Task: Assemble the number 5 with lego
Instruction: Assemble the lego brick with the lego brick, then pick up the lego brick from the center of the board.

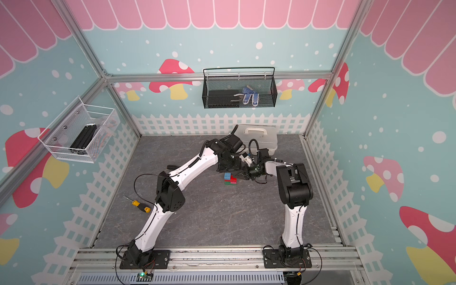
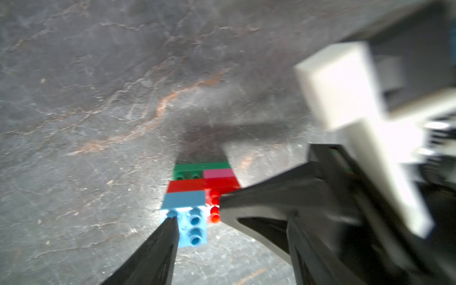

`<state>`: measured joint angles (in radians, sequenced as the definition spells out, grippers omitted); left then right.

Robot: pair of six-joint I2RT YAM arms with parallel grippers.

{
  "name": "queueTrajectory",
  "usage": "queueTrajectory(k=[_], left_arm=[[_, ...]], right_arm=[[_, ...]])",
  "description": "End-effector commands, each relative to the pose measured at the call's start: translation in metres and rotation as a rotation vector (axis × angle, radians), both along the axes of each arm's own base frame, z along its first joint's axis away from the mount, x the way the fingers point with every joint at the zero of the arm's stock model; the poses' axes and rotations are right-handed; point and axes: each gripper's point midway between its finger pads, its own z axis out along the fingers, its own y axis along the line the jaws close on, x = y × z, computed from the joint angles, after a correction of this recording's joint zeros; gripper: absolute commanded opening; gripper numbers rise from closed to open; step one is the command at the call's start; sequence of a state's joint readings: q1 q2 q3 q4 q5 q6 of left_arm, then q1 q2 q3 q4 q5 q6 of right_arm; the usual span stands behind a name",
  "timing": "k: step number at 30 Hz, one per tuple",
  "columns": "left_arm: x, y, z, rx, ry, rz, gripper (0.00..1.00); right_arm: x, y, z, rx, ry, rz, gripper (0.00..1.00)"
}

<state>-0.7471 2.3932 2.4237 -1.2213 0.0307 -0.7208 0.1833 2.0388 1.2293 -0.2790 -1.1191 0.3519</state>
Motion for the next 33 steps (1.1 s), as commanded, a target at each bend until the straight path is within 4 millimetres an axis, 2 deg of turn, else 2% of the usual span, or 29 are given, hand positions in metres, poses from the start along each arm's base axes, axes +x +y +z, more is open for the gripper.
queueTrajectory(k=[1, 7, 16, 27, 33], left_arm=[[0.004, 0.003, 0.035, -0.058, -0.06, 0.0, 0.73], [0.008, 0.018, 0.052, -0.065, -0.086, 0.018, 0.73], [0.005, 0.054, 0.058, -0.009, -0.093, 0.048, 0.73], [-0.021, 0.124, 0.055, 0.108, -0.07, 0.093, 0.74], [-0.04, 0.153, 0.049, 0.147, -0.047, 0.112, 0.74]], right_arm=[[-0.023, -0.008, -0.044, -0.161, 0.143, -0.018, 0.09], [-0.018, -0.007, -0.03, -0.156, 0.122, -0.022, 0.15], [-0.014, -0.007, -0.008, -0.159, 0.088, -0.031, 0.26], [-0.01, -0.009, 0.022, -0.167, 0.04, -0.045, 0.3], [-0.009, -0.009, 0.032, -0.156, 0.034, -0.054, 0.38]])
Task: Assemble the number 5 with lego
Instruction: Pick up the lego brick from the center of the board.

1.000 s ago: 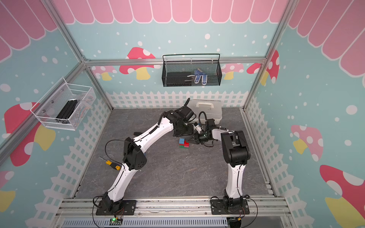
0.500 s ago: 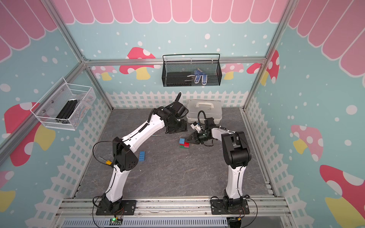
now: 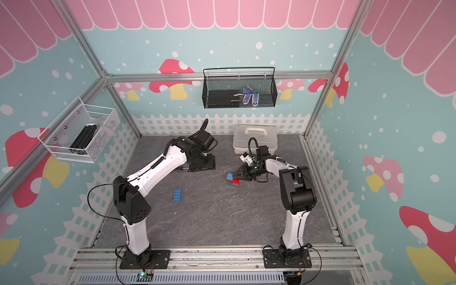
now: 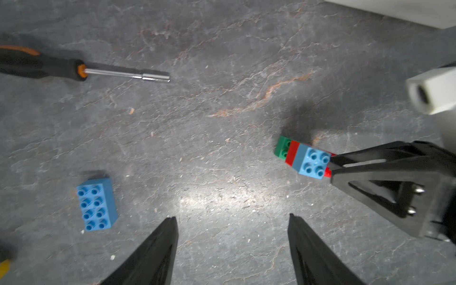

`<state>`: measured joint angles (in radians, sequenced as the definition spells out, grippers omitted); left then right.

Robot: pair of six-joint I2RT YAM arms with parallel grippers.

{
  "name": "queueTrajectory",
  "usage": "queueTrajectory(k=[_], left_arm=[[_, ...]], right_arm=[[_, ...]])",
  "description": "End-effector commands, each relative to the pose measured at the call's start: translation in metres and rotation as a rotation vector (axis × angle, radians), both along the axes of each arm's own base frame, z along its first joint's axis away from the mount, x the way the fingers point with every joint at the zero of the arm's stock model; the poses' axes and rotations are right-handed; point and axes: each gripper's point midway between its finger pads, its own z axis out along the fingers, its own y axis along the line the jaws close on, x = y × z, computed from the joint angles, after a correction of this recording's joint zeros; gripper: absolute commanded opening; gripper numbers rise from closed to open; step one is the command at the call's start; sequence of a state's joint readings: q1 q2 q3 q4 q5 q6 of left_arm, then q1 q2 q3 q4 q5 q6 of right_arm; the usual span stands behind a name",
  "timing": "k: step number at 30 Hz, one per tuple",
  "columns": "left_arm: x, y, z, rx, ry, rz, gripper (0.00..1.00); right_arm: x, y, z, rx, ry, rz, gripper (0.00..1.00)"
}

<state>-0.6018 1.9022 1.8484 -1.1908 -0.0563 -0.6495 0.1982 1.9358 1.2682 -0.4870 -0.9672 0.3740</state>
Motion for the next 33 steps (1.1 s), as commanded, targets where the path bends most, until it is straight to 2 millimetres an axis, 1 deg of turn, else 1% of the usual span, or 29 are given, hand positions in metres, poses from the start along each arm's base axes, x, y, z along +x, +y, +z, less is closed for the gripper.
queueTrajectory(k=[1, 7, 9, 11, 15, 17, 19, 22, 24, 28, 30, 33], left_arm=[[-0.007, 0.018, 0.004, 0.041, -0.022, 0.006, 0.74], [-0.023, 0.039, -0.004, 0.059, 0.0, 0.025, 0.74], [-0.03, 0.047, -0.007, 0.064, 0.011, 0.031, 0.74], [-0.038, 0.059, -0.013, 0.086, 0.027, 0.036, 0.74], [-0.059, 0.085, -0.027, 0.126, 0.067, 0.06, 0.75], [-0.069, 0.102, -0.036, 0.155, 0.083, 0.082, 0.75], [-0.078, 0.118, -0.046, 0.162, 0.1, 0.097, 0.75], [-0.086, 0.138, -0.064, 0.146, 0.139, 0.116, 0.76], [-0.084, 0.148, -0.076, 0.123, 0.148, 0.134, 0.76], [-0.069, 0.15, -0.092, 0.051, 0.102, 0.106, 0.76], [-0.062, 0.153, -0.098, 0.06, 0.089, 0.098, 0.76], [-0.051, 0.151, -0.106, 0.075, 0.091, 0.057, 0.75]], right_arm=[[0.003, 0.001, 0.026, 0.0, -0.05, -0.003, 0.39], [0.005, -0.001, 0.046, -0.004, -0.082, -0.021, 0.43], [0.006, -0.006, 0.049, -0.045, -0.098, -0.045, 0.44], [0.005, -0.007, 0.052, -0.051, -0.099, -0.051, 0.45], [-0.001, -0.012, 0.049, -0.09, -0.087, -0.06, 0.48], [-0.005, -0.017, 0.046, -0.117, -0.086, -0.071, 0.48], [-0.01, -0.02, 0.046, -0.129, -0.084, -0.078, 0.49], [-0.017, -0.023, 0.043, -0.14, -0.075, -0.082, 0.49], [-0.021, -0.025, 0.04, -0.15, -0.068, -0.081, 0.5], [-0.024, -0.027, 0.04, -0.157, -0.063, -0.087, 0.5], [-0.021, -0.026, 0.042, -0.154, -0.07, -0.093, 0.5], [-0.02, -0.028, 0.044, -0.167, -0.077, -0.091, 0.5]])
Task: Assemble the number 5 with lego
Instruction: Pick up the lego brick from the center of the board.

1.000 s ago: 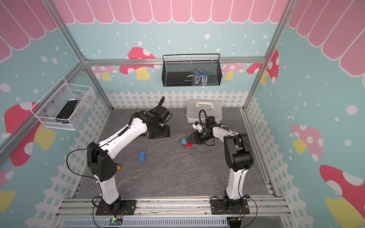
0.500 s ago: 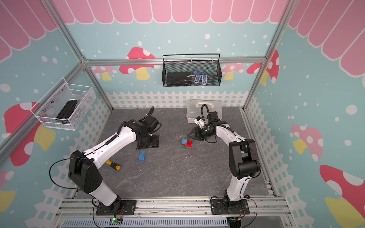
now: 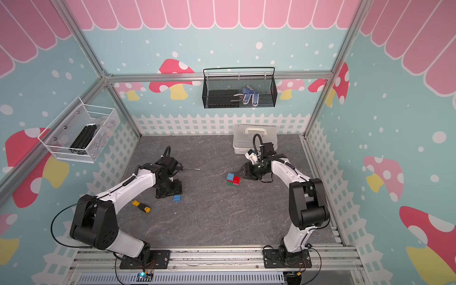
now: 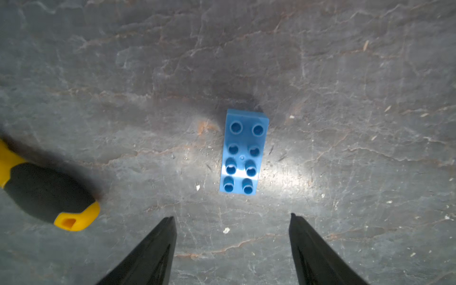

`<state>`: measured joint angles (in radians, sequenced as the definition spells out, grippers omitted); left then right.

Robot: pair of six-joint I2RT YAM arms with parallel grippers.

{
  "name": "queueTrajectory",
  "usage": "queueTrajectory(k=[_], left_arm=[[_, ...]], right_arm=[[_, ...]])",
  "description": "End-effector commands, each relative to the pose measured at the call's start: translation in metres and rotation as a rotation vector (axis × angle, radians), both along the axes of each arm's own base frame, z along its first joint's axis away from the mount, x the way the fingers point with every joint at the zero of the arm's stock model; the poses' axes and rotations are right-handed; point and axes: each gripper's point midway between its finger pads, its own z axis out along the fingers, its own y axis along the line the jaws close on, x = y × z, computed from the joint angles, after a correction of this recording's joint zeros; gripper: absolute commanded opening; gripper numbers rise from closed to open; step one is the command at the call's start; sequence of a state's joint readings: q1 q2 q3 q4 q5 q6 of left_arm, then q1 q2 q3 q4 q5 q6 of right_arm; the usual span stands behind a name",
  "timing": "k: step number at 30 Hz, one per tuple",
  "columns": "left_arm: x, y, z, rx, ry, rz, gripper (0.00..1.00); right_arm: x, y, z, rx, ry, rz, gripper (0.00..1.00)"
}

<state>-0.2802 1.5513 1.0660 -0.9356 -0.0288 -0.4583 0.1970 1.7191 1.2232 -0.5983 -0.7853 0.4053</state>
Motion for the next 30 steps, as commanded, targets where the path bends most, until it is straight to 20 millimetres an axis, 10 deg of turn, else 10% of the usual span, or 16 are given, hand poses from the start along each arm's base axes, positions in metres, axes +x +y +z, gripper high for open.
queueTrajectory(k=[1, 23, 30], left_arm=[[0.027, -0.012, -0.005, -0.028, -0.053, -0.091, 0.75], [-0.01, -0.005, -0.061, 0.139, 0.146, -0.201, 0.5], [-0.01, -0.004, -0.059, 0.159, 0.128, -0.194, 0.26]], right_arm=[[-0.004, -0.005, 0.006, -0.023, -0.006, -0.003, 0.5], [-0.027, -0.029, -0.029, -0.093, 0.066, -0.036, 0.5], [-0.04, -0.033, -0.042, -0.107, 0.082, -0.043, 0.5]])
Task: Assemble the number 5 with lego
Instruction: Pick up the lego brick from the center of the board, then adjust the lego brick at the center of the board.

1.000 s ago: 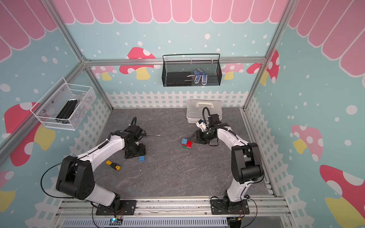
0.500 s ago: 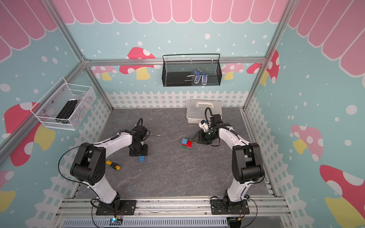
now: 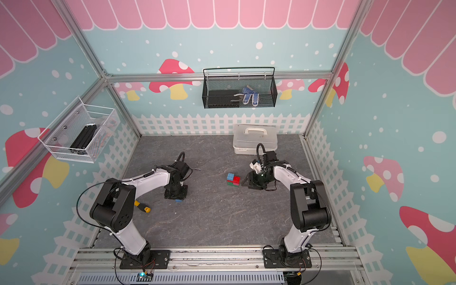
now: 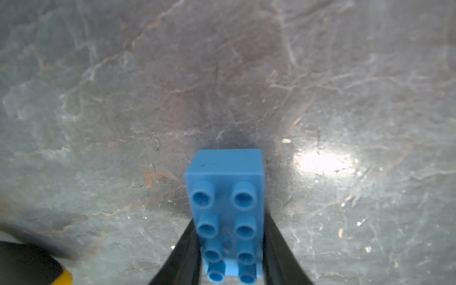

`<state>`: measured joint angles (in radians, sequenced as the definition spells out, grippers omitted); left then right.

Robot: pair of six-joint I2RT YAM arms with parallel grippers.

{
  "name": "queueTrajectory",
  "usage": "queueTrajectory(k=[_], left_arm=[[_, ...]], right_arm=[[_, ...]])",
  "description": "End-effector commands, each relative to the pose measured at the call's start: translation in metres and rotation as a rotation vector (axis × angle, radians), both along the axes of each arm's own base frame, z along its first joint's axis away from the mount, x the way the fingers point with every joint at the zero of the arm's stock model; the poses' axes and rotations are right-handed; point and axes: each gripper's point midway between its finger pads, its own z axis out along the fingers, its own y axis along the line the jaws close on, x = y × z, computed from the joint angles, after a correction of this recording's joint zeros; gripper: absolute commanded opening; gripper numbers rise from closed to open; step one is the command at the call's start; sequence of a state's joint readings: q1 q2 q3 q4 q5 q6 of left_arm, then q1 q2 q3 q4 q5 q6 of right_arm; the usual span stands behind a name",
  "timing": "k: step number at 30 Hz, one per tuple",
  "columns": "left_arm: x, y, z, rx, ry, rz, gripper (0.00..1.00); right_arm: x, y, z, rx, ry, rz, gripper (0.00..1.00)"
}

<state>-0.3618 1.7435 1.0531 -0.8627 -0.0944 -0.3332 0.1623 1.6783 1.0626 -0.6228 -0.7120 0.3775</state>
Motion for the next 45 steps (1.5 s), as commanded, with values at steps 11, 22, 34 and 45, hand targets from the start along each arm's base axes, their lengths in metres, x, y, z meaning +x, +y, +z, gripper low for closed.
queueTrajectory(k=[11, 22, 34, 45], left_arm=[[0.013, -0.03, 0.043, 0.025, -0.138, -0.15, 0.1], [0.03, -0.068, 0.098, -0.022, -0.286, -0.347, 0.08], [0.043, -0.081, 0.121, -0.034, -0.332, -0.396, 0.07], [0.044, -0.089, 0.126, -0.053, -0.33, -0.395, 0.07]], right_arm=[[-0.021, -0.012, -0.023, -0.02, -0.054, -0.104, 0.51], [-0.005, -0.006, -0.026, -0.047, -0.355, -0.208, 0.55], [0.011, 0.024, -0.047, -0.112, -0.387, -0.13, 0.57], [0.033, 0.027, -0.065, -0.148, -0.371, -0.146, 0.57]])
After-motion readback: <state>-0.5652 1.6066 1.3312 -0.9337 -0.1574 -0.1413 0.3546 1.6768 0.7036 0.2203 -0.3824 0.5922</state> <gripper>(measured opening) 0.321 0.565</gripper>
